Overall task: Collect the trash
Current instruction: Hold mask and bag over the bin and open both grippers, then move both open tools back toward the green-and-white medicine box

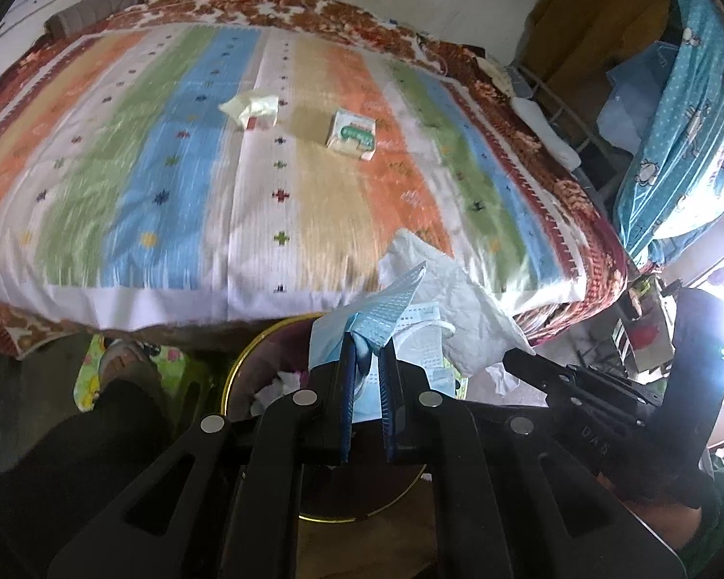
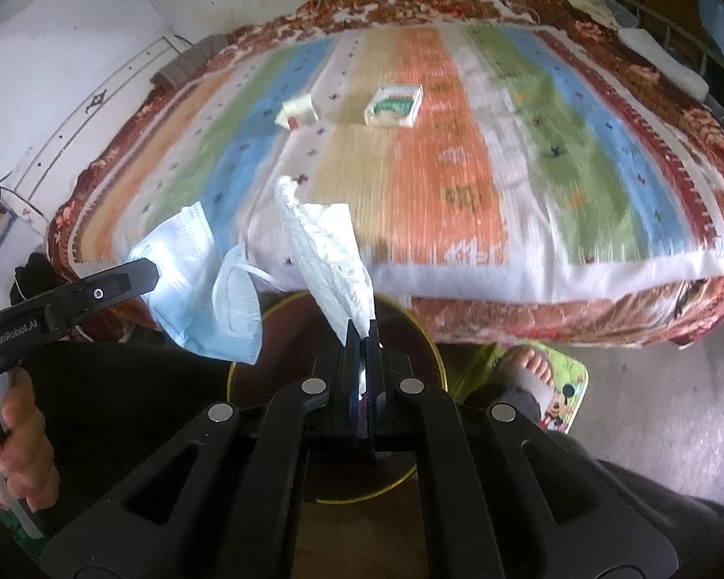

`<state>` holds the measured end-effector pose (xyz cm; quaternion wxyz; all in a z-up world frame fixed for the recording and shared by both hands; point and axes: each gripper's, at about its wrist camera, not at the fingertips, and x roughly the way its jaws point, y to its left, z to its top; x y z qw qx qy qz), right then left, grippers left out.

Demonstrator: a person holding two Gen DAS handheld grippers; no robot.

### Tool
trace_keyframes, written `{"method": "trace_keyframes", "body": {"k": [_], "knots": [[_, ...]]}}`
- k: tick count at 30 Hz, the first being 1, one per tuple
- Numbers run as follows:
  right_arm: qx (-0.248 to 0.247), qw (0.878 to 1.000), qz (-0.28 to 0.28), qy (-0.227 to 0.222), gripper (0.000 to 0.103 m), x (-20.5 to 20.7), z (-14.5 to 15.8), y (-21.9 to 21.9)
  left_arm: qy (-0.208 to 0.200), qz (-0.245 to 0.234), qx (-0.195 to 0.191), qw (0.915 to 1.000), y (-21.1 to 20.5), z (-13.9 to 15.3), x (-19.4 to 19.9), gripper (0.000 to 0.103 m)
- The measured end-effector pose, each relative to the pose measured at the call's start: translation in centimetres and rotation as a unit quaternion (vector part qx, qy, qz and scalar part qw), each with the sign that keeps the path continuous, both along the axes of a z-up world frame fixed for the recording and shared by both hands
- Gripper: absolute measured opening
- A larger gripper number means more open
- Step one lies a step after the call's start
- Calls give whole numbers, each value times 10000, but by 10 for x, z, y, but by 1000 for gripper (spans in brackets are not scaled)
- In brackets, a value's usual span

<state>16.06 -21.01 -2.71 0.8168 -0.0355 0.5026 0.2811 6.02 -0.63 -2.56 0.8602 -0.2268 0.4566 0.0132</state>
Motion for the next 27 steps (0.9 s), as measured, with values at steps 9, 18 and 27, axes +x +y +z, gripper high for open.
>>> {"method": "trace_keyframes", "body": {"k": [9,18,27], "knots": [[-151,9982,-106,576,1,-2,-29,2,475,18,43,9989,-8,-23,7,9],[-188,9958,-74,891,31,-1,-39,6,580,193,-208,9979,2,-29,9,36],[-266,9983,42,520,45,8,-28,17,332,628,-166,9973,32,-12,10,54]]}}
